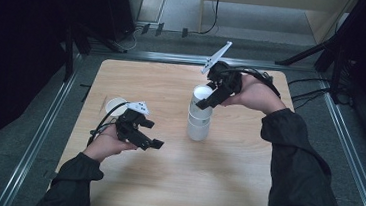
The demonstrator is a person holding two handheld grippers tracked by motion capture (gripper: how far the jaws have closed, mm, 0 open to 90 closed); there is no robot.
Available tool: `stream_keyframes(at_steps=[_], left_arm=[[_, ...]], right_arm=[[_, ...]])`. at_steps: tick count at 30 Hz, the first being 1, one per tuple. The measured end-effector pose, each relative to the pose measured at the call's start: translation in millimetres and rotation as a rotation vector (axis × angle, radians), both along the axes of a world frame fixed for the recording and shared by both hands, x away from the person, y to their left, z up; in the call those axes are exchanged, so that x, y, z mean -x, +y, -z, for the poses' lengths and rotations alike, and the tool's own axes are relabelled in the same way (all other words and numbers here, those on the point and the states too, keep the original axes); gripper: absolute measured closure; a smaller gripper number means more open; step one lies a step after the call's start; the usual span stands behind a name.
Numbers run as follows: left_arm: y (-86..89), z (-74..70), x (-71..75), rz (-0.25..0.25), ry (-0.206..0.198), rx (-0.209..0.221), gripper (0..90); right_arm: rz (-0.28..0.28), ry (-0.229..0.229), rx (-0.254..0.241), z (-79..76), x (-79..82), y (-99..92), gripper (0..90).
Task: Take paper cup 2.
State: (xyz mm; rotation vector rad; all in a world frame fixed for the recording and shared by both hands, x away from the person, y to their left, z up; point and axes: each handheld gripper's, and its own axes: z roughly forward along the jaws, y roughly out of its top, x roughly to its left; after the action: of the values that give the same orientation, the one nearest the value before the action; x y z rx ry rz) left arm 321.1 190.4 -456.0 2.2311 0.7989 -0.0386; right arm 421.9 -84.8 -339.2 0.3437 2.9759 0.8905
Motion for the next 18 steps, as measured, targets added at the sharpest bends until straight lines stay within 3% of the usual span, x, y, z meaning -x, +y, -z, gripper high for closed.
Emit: stream_keyframes(at_steps=[3, 13, 18], left_arm=[[0.0, -0.4, 0.5, 0.001, -0.001, 0.005, 7.1], [1.6, -1.5, 1.0, 0.003, -0.011, 0.013, 7.1], [3.7, -2.6, 0.3, 0.006, -0.012, 0.022, 7.1]], right_arm=[[0.007, 0.002, -0.005, -7.7, 2.3, -1.1, 33.3], [-0.009, -0.056, -0.006, -36.9, 14.8, -2.8, 33.5], [-0.03, -0.039, -0.034, -53.0, 25.5, -8.0, 33.7]])
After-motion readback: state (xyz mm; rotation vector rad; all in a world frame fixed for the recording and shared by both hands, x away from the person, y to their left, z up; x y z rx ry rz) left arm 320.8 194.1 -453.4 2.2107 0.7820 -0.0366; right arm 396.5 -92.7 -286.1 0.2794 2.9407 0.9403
